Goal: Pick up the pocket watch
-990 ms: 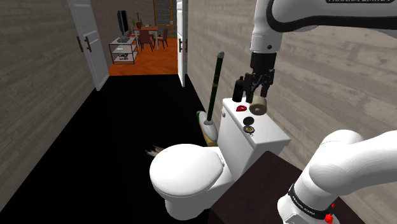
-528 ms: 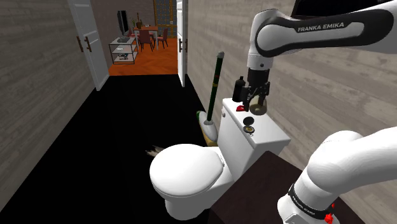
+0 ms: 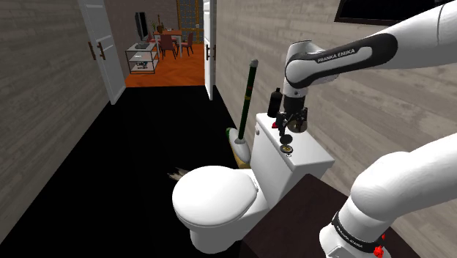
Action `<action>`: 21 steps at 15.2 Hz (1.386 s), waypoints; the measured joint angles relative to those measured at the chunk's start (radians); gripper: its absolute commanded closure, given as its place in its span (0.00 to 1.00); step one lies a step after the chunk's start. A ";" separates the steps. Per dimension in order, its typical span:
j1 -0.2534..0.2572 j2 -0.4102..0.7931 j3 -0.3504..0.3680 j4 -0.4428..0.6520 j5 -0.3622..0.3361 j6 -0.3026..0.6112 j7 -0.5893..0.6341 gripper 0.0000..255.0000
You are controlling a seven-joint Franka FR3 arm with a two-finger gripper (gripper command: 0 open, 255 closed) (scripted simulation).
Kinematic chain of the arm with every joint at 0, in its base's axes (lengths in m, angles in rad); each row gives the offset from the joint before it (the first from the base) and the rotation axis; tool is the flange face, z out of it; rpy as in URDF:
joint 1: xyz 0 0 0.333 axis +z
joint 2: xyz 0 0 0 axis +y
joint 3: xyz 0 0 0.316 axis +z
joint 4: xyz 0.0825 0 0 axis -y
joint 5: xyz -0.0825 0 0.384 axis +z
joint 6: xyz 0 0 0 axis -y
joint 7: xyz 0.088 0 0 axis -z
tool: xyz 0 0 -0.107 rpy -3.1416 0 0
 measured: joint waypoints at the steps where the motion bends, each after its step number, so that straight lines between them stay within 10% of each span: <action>1: -0.009 0.027 -0.011 -0.005 -0.008 0.031 -0.004 0.00; 21: -0.106 0.498 -0.133 -0.002 -0.033 0.485 -0.063 0.00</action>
